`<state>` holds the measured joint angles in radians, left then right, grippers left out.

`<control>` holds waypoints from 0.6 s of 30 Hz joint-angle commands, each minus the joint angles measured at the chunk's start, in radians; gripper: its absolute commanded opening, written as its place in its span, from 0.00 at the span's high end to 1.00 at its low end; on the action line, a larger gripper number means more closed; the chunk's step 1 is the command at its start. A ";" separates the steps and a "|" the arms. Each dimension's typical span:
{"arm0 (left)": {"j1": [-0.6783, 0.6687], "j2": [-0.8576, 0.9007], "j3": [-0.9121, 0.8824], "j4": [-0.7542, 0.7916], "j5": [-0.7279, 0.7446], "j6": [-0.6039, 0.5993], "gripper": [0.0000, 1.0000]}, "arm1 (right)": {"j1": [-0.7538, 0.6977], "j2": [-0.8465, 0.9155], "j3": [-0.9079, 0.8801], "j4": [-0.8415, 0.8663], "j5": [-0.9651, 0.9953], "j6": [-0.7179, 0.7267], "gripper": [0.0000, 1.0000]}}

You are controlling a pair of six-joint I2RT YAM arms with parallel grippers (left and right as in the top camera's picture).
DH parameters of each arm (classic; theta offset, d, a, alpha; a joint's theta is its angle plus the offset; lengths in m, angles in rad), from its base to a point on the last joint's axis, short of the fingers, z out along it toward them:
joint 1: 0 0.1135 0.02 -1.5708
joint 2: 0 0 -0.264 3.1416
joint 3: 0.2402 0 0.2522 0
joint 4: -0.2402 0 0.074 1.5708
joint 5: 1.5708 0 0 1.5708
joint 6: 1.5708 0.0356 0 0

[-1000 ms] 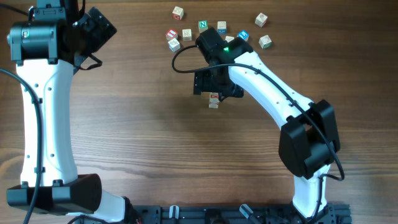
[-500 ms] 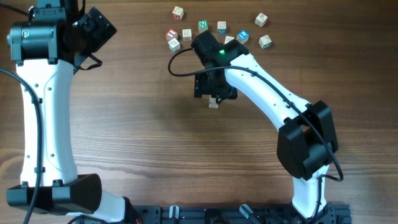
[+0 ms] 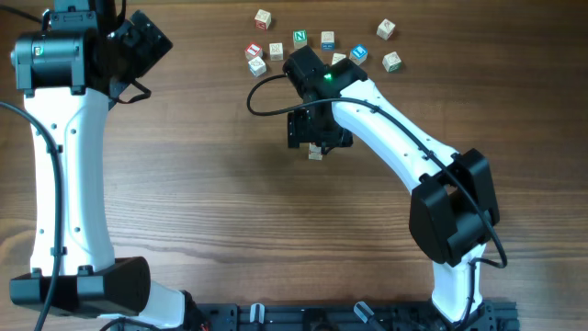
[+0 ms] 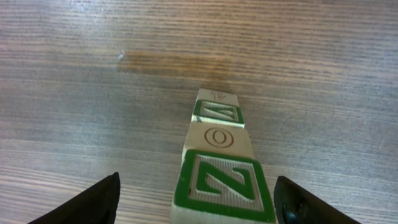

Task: Form a tower
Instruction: 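Open the right gripper to release the Z block and rise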

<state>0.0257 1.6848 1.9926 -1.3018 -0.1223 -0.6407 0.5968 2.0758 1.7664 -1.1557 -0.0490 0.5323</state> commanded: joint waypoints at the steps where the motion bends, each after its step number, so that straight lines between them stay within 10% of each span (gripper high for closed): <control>1: 0.005 -0.002 0.000 0.003 -0.009 0.008 0.00 | 0.002 0.013 -0.005 -0.012 -0.019 -0.023 0.21; 18: 0.005 -0.002 0.000 0.003 -0.009 0.008 0.00 | 0.025 0.013 0.004 0.013 -0.035 -0.133 0.21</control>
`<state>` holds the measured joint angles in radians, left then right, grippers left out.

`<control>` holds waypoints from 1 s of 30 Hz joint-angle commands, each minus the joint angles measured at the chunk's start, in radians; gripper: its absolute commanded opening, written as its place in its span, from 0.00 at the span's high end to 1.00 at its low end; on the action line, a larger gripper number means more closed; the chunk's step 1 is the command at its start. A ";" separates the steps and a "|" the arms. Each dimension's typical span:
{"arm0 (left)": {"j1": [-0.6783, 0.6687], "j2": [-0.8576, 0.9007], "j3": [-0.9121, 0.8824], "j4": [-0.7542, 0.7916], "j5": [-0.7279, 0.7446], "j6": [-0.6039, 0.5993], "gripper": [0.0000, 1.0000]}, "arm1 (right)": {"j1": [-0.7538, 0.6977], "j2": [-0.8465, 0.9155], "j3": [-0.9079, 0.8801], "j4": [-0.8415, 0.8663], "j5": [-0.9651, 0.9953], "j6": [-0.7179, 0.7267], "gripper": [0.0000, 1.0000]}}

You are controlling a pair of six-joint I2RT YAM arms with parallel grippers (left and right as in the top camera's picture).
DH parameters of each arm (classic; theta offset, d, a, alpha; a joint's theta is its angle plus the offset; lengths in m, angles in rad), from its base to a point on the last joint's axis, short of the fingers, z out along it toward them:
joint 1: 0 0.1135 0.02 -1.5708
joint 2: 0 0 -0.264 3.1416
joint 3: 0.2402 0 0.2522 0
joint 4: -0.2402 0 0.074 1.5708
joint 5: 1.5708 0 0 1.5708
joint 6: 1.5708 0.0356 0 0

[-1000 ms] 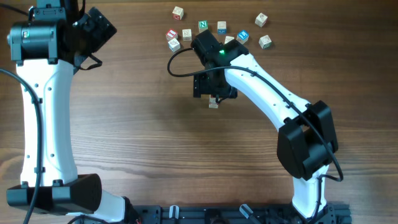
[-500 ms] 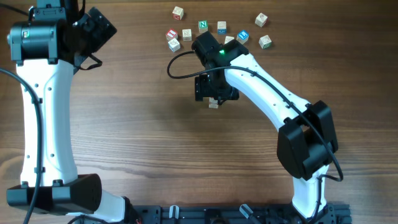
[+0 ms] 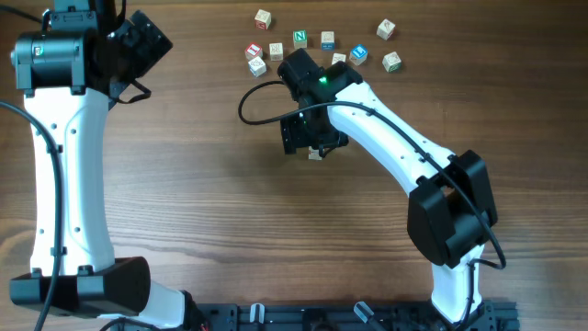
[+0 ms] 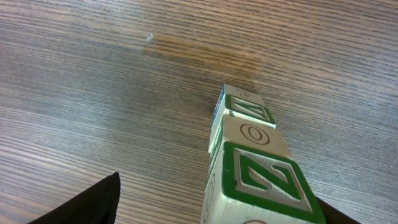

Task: Form a tower
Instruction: 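Open the right gripper to release the Z block and rise, then move the right gripper to the cluster and grasp another green-letter block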

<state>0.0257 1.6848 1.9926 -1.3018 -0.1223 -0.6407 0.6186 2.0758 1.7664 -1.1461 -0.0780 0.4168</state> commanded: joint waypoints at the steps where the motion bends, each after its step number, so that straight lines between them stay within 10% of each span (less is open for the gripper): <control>1: 0.005 -0.002 0.000 0.003 -0.009 0.008 0.00 | 0.003 0.013 0.003 0.003 0.001 -0.016 0.20; 19: 0.005 -0.002 0.000 0.003 -0.009 0.008 0.00 | -0.066 0.010 0.296 -0.160 0.075 0.104 0.00; 30: 0.005 -0.002 0.000 0.003 -0.009 0.008 0.00 | -0.385 0.283 0.330 0.407 0.078 -0.285 0.01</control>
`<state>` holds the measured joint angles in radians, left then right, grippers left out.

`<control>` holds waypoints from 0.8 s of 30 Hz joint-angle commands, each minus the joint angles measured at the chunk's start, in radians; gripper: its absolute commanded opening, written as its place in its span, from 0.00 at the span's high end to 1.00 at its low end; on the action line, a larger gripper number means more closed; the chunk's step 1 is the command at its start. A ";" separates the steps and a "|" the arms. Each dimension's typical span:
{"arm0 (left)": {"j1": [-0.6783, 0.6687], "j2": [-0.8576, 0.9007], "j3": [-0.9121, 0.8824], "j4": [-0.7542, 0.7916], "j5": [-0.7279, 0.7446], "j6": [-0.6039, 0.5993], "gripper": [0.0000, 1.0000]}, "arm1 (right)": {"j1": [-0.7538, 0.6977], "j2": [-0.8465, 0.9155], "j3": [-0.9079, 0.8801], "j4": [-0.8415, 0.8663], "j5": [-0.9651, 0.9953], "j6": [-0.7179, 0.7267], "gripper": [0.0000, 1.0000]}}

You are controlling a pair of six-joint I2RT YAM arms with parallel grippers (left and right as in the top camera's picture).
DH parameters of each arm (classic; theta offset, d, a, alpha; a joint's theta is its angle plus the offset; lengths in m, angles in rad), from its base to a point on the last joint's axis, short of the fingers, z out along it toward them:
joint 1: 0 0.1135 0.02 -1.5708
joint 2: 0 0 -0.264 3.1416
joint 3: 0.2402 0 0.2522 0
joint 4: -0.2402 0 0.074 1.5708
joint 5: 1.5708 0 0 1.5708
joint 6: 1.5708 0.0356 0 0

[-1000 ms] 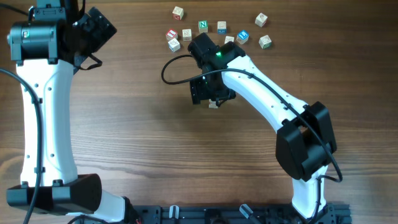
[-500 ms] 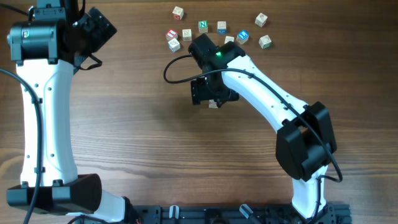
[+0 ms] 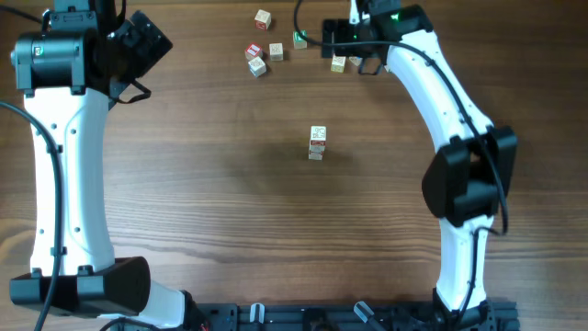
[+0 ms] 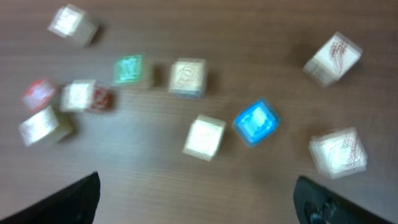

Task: Form a tower
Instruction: 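Move the right gripper to the cluster and grasp another green-letter block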

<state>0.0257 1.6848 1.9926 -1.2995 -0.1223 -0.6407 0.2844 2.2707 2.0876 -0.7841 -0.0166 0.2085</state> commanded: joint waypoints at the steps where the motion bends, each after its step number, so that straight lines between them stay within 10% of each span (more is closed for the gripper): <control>1: 0.005 -0.002 0.000 0.000 -0.010 0.008 0.00 | -0.063 0.130 0.009 0.070 -0.008 -0.070 0.01; 24: 0.005 -0.002 0.000 0.000 -0.009 0.008 0.00 | 0.016 0.259 -0.004 0.223 -0.036 0.132 0.49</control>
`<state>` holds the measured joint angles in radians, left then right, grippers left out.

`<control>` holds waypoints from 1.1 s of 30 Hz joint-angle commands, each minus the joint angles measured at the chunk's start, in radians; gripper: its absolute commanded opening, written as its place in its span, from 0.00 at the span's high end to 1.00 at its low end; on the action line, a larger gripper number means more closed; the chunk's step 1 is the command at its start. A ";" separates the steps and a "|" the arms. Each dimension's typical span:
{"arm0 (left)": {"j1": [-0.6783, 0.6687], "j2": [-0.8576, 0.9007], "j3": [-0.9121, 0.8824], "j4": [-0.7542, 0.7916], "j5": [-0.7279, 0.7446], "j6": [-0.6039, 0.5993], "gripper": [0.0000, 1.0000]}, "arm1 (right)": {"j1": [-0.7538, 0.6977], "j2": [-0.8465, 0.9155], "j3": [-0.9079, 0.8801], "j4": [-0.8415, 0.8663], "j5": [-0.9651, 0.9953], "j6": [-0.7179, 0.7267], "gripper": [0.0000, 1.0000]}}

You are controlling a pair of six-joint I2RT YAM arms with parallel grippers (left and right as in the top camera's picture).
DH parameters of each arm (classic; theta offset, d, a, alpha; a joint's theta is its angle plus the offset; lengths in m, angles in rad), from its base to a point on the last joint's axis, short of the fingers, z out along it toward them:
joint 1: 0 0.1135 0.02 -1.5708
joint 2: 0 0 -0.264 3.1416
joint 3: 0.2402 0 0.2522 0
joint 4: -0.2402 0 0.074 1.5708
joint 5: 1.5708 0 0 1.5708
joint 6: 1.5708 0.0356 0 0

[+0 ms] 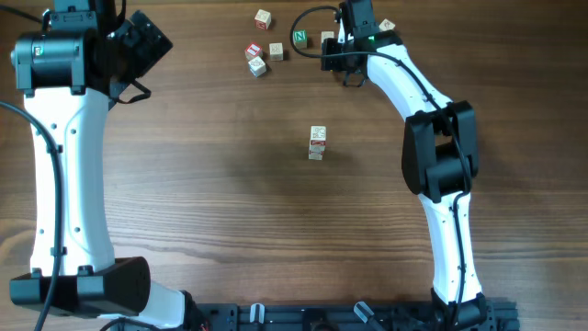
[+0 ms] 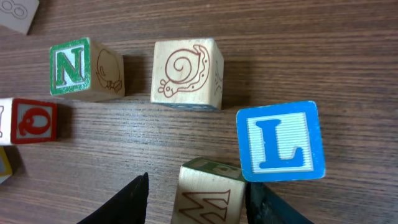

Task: Form a tower
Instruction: 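Move the right gripper to the cluster and grasp another green-letter block, then carry the green-letter block with the right gripper toward the stack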

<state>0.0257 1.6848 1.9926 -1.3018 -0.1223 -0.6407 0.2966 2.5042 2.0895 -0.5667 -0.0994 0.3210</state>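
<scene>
A short tower of wooden letter blocks [image 1: 318, 143] stands at mid-table. My right gripper [image 1: 343, 64] is at the back among the loose blocks. In the right wrist view it [image 2: 198, 184] is open, its jaws either side of a wooden M block [image 2: 208, 198]. The right finger [image 2: 268, 205] is at the block's side; the left finger [image 2: 124, 204] stands a little off it. A blue L block [image 2: 280, 142] touches the M block's far right corner. My left gripper [image 1: 147, 39] hangs at the far left, away from all blocks.
Beyond the M block lie a snail block [image 2: 186, 74], a green N block [image 2: 74, 68] and a red block [image 2: 31, 121]. More loose blocks [image 1: 257, 55] are scattered along the table's back edge, with one [image 1: 387, 26] right of my arm.
My right gripper has dropped from above the loose blocks to table level. Its jaws have narrowed and now stand round the M block. The tower and left arm are unchanged.
My right gripper stood open over the tower, the green N block on top between its fingers. It then shifted slightly beside the tower. Later it was at the back over the loose blocks, the tower left standing. Now it is low around the M block.
</scene>
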 commanded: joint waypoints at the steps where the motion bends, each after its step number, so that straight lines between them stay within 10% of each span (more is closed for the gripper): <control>1: 0.005 -0.002 0.000 0.003 -0.009 0.008 0.00 | 0.003 0.026 -0.015 0.014 0.058 0.019 0.47; 17: 0.005 -0.002 0.000 0.003 -0.009 0.008 0.00 | 0.006 -0.116 -0.079 0.011 0.085 -0.034 0.74; 26: 0.005 -0.002 0.000 0.003 -0.009 0.008 0.00 | 0.114 -0.589 -0.079 -0.514 0.092 0.063 0.75; 33: 0.005 -0.002 0.000 0.003 -0.009 0.008 0.00 | 0.262 -0.629 -0.102 -0.843 0.092 0.234 0.75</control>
<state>0.0257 1.6848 1.9926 -1.3018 -0.1223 -0.6407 0.5190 1.8702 1.9980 -1.3903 -0.0174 0.4877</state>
